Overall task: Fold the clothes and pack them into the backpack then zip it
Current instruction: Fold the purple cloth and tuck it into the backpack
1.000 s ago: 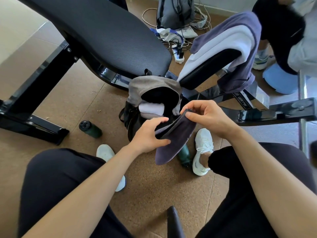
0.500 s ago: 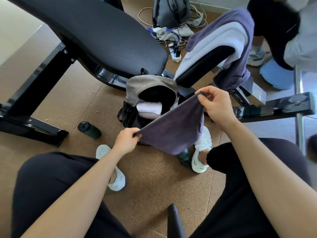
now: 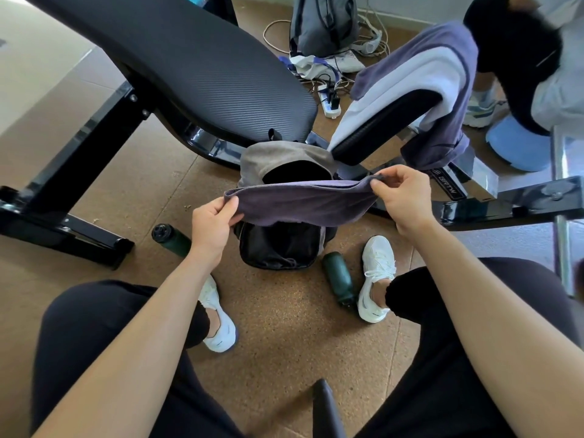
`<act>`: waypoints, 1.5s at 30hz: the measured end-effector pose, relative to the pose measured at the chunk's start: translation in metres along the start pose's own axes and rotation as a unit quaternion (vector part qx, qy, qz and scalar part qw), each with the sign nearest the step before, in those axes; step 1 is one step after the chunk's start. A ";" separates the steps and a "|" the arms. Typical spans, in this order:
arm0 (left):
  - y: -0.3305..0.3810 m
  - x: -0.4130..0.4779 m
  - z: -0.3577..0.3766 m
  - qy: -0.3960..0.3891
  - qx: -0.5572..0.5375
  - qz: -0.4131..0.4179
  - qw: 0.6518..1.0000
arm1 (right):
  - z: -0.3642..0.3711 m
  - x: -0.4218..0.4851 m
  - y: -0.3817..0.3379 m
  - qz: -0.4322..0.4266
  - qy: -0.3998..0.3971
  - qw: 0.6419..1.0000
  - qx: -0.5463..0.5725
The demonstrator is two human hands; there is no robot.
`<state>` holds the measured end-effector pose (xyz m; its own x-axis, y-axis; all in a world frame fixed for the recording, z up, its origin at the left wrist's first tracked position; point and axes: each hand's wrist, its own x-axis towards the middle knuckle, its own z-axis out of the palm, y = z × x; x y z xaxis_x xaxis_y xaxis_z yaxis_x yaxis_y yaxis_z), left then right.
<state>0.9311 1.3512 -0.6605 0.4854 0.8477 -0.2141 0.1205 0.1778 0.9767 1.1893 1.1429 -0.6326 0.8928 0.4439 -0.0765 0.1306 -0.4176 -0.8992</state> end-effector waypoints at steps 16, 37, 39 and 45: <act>0.012 -0.018 0.016 0.079 0.156 0.033 0.984 | 0.034 -0.033 -0.020 0.011 -0.009 0.999 0.043; 0.027 -0.058 0.060 -0.108 -0.005 -0.031 0.994 | 0.061 -0.078 -0.031 -0.183 -0.211 0.960 -0.014; 0.030 -0.060 0.059 -0.127 -0.016 -0.031 0.991 | 0.061 -0.078 -0.032 -0.202 -0.198 0.958 -0.038; 0.032 -0.056 0.048 -0.183 0.040 0.043 0.981 | 0.058 -0.070 -0.031 -0.143 -0.200 0.969 0.030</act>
<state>0.9489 1.2855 -0.6178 0.7740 0.6182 -0.1365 0.1259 0.0609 0.9902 1.0978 1.1710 -0.6242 0.5843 0.8111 0.0287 0.3115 -0.1914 -0.9308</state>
